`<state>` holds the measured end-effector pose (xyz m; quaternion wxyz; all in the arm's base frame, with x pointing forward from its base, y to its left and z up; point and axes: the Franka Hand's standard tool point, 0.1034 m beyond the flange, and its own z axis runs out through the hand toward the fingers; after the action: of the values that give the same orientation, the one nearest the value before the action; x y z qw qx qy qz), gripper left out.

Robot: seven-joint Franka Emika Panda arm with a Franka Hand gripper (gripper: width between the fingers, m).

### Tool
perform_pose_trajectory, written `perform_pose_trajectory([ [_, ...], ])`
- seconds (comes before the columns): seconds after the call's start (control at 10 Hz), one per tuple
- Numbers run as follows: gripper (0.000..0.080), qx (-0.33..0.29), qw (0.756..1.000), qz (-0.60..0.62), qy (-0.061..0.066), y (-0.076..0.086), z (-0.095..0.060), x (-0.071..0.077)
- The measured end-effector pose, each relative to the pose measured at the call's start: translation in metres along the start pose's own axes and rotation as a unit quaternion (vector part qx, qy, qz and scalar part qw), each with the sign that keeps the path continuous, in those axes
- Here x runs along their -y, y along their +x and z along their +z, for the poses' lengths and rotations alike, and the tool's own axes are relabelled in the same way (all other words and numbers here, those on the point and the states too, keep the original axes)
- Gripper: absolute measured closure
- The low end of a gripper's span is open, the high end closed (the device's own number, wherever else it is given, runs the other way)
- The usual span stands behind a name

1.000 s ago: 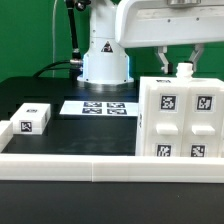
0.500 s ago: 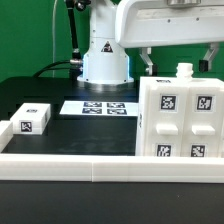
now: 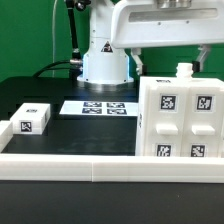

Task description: Assemble cabinet

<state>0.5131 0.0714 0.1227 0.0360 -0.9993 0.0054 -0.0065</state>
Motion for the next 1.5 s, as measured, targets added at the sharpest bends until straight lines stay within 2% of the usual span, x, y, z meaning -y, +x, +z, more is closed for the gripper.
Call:
perform_pose_trajectory([
  [0.2,0.0002,0.008,1.000,0.013,-0.003,-0.016,0.013,-0.014],
  [0.5,0.0002,0.008,1.000,0.010,-0.004,-0.016,0.013,-0.015],
  [0.6,0.0002,0.008,1.000,0.009,-0.004,-0.015,0.013,-0.018],
  [0.7,0.0002,0.007,1.000,0.002,-0.005,-0.015,0.013,-0.028],
  [0.9,0.0002,0.005,1.000,-0.010,-0.014,-0.034,0.026,-0.071],
  [1.0,0.0002,0.011,1.000,-0.012,-0.017,-0.040,0.028,-0.087],
  [1.3,0.0002,0.020,0.999,-0.016,-0.026,-0.055,0.038,-0.156],
  [1.5,0.0002,0.022,0.999,-0.019,-0.028,-0.062,0.037,-0.190],
])
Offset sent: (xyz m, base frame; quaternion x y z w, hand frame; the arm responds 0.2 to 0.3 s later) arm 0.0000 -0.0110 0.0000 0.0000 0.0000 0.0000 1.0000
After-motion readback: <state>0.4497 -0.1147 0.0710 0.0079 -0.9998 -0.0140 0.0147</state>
